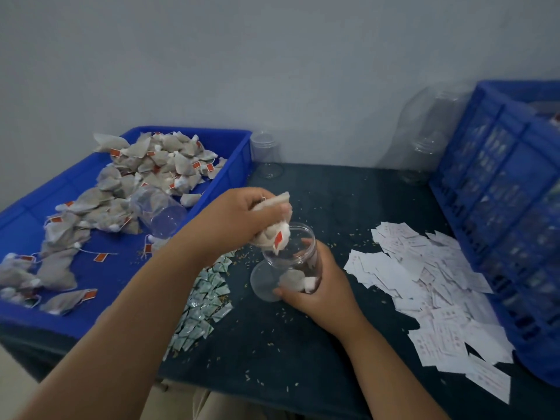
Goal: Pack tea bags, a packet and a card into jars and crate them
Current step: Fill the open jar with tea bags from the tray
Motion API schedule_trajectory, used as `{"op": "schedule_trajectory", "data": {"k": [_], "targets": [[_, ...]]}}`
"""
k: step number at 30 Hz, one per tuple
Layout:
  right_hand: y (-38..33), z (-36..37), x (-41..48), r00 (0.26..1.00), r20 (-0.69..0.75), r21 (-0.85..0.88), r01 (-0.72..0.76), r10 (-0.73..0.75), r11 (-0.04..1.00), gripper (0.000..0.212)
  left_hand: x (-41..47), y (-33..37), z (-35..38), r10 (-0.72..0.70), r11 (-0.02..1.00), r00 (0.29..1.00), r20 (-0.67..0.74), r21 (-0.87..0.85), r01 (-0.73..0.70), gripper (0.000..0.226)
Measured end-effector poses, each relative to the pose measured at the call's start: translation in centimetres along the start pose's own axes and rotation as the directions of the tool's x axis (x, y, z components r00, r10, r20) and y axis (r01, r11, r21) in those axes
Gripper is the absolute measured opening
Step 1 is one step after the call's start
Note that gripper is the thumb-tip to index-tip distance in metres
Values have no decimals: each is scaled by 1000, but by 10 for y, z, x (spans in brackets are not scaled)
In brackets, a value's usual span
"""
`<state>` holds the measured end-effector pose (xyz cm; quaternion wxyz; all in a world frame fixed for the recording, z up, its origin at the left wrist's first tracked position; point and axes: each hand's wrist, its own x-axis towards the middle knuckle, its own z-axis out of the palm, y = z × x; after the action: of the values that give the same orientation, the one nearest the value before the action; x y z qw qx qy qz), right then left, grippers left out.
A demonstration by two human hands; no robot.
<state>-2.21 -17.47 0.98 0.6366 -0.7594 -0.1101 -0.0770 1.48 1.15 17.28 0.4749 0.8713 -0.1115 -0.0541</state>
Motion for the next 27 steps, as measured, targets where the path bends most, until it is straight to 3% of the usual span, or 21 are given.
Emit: {"op": "schedule_trajectory", "data": {"k": [4, 10, 14, 18, 22, 27], "targets": [[7, -1, 2, 1000, -20, 34, -3, 4, 999, 84, 0, 2, 1, -31, 980, 999, 38, -196, 38, 32], [7, -2, 1, 1000, -25, 2, 18, -18, 1000, 89, 3, -2, 9, -118, 961, 981, 156, -231, 153, 41], [7, -2, 0, 1000, -24, -9, 2, -2, 1000, 89, 6, -2, 11, -137, 952, 984, 113, -260, 162, 31], [5, -3, 1, 1000, -27, -8, 7, -7, 1000, 88, 3, 1, 10, -74, 938, 997, -13, -341, 65, 20], [4, -4, 1, 999, -31, -10, 10, -10, 1000, 88, 0, 1, -1, 20, 997, 994, -104, -70, -28, 17], [3, -3, 0, 998, -57, -1, 6, -6, 1000, 86, -6, 5, 4, 115, 984, 988, -99, 148, -100, 18]]}}
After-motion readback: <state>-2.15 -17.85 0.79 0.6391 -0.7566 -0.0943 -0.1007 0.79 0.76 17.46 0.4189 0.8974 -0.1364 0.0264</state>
